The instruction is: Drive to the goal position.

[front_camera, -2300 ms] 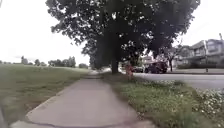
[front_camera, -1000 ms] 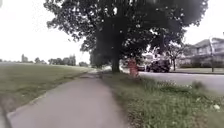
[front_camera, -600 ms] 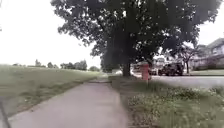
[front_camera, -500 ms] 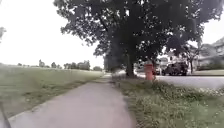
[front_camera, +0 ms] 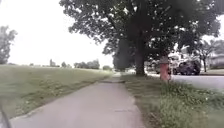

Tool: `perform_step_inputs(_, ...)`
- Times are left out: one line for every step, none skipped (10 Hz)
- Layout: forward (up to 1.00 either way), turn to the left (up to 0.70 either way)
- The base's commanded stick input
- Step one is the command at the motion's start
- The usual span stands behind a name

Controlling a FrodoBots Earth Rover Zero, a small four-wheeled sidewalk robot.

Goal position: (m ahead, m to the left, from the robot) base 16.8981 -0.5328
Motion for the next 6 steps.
perform_step_inputs(0.70,0.00)
perform_step_inputs(0.70,0.00)
perform_step_inputs(0.70,0.00)
perform_step_inputs(0.70,0.00)
perform_step_inputs(0.70,0.00)
perform_step_inputs(0.70,0.00)
